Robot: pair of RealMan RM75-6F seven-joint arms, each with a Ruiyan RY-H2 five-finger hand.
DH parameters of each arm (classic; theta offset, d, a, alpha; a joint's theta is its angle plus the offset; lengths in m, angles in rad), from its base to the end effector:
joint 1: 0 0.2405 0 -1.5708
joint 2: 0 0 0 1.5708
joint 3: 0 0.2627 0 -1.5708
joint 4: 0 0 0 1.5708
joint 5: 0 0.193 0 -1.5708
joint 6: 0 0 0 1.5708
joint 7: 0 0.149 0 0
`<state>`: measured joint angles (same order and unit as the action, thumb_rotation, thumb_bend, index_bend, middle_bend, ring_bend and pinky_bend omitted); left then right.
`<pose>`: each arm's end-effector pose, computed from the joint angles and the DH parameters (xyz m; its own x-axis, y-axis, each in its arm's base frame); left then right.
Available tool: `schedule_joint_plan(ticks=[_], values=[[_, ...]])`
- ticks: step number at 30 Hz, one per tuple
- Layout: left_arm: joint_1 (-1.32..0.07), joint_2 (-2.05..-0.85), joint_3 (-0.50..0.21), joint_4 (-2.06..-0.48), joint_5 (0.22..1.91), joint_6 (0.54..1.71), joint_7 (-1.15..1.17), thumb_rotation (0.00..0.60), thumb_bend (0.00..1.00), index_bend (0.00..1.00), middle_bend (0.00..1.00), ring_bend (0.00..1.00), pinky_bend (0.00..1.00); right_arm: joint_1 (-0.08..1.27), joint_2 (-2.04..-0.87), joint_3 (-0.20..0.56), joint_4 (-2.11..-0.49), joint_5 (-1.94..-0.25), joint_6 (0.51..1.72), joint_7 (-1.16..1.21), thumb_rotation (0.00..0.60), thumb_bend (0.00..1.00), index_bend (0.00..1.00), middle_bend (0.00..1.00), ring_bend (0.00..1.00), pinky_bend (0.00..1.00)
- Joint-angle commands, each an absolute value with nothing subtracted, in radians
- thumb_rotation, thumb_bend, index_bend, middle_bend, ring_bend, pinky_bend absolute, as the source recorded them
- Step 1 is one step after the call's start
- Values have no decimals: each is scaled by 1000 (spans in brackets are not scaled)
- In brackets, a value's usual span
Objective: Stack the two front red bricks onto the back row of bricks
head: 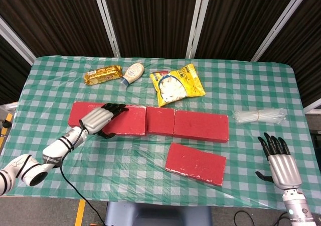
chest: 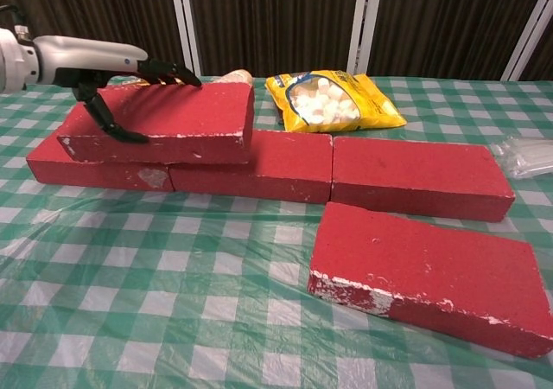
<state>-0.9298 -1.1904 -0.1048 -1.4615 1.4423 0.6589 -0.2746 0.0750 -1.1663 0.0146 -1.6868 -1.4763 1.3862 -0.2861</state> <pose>-0.1391 0.3907 0.0796 0.5098 0.4047 0.7592 0.8061 -0.5329 -0.2573 -0.3045 -0.1723 0.1386 0.5354 -0.1481 0.8315 -0.8423 -0.0218 0.5385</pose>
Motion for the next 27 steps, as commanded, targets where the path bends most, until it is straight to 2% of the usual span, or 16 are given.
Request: schedule_joint_plan(ticks=[1,5,14,27], values=[[-966,-1231,-119,-1404,1429,617,-279,600,390,0,780,726,678,76,-1167,19,-1686,-1470,1388,-285,600,93,0,0,0,0],[-1032,-1334,-125,-1257,1432,548,-277,600,392,0,785,730,681,74,-1186,24,-1679,-1463,1402,-322,600,93,0,0,0,0],[-1082,-1395,-101,-1141,1479,505,-374,600,392,0,786,730,677,79,-1201,31,-1672,-1421,1386,-362,600,93,0,0,0,0],[-1096,-1372,-56,-1137,1538,535,-494,600,391,0,785,730,673,86,-1209,28,-1674,-1407,1377,-382,600,93,0,0,0,0]])
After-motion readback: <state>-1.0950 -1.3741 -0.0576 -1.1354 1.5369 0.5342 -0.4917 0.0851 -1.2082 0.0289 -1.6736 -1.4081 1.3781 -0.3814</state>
